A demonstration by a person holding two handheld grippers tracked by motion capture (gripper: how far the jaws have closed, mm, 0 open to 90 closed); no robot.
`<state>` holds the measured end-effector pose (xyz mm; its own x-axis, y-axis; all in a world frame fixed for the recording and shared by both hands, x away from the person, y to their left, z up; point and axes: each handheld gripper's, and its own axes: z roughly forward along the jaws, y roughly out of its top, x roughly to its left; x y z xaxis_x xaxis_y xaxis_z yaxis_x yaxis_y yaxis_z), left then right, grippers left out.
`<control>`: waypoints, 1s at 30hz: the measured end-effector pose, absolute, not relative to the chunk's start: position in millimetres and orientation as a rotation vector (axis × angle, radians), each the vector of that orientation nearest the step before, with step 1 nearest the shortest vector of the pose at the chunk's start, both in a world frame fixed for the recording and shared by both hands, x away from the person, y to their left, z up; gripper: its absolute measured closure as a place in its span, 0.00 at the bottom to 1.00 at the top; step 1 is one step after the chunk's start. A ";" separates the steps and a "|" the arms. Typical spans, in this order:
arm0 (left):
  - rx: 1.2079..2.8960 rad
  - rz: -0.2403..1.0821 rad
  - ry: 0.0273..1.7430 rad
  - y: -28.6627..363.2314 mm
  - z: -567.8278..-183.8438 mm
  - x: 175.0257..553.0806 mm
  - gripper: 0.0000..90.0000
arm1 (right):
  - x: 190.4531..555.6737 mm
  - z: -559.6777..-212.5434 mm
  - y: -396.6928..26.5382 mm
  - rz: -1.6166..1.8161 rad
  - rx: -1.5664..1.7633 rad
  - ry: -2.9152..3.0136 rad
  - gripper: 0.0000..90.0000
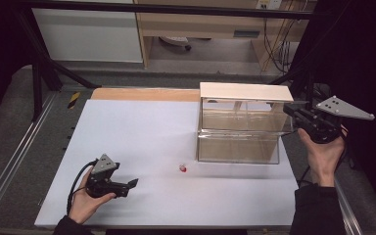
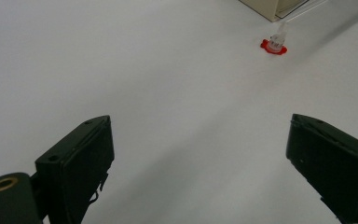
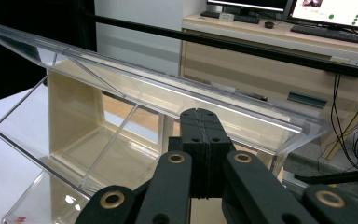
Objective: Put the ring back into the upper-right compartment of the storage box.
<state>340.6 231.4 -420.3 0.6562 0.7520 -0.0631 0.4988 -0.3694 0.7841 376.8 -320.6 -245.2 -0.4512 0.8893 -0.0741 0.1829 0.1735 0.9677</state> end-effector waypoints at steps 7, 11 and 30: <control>2.076 0.383 0.926 204.5 -415.5 347.7 0.10 | 377.1 -244.5 -320.9 1.318 1.016 1.773 1.00; 2.090 0.375 0.912 190.4 -413.9 352.2 0.10 | 377.3 -244.8 -321.3 1.318 1.017 1.773 1.00; 2.149 0.338 0.858 140.3 -413.2 373.0 0.20 | 378.0 -243.8 -323.6 1.301 1.026 1.778 1.00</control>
<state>373.0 140.3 -413.2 0.7366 0.6752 -0.0387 0.4670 -0.4664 0.7512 378.0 -323.6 -243.8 -0.4441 0.8923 -0.0804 0.1932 0.1830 0.9640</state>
